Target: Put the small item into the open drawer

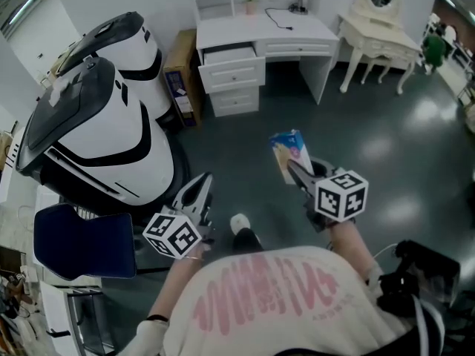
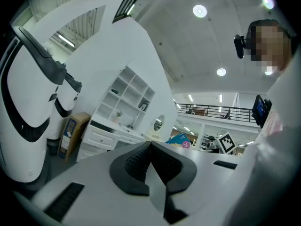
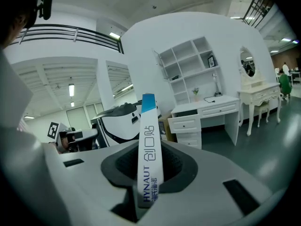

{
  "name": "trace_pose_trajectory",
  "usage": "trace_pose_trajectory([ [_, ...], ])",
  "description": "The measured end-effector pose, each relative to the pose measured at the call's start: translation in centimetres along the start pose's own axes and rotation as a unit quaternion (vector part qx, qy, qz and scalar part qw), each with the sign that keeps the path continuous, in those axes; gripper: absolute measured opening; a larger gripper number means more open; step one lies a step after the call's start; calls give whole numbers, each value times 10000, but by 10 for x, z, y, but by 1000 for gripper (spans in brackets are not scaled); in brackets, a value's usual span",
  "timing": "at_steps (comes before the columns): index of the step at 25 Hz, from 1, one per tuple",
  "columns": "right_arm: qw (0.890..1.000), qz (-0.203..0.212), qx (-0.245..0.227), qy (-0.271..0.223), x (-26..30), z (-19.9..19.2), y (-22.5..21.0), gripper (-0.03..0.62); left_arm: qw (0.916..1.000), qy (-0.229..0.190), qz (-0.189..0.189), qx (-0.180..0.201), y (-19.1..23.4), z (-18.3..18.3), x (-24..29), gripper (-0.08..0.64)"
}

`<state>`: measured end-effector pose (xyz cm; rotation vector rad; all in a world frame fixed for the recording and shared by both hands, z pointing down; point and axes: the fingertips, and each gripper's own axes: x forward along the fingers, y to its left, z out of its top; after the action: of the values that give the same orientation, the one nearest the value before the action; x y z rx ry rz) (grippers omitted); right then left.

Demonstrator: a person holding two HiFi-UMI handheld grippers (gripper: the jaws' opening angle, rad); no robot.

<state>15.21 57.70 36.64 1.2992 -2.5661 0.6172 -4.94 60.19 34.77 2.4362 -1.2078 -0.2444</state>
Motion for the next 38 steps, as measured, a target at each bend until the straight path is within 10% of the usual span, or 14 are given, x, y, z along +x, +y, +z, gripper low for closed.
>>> trace_pose_trajectory([
  [17, 9978, -101, -337, -563, 212, 177, -67, 87, 9953, -752, -24, 611, 171, 171, 153, 29],
  [38, 9983, -128, -350, 446, 330, 156, -109, 87, 9994, -176, 298, -99, 274, 130, 209, 29],
])
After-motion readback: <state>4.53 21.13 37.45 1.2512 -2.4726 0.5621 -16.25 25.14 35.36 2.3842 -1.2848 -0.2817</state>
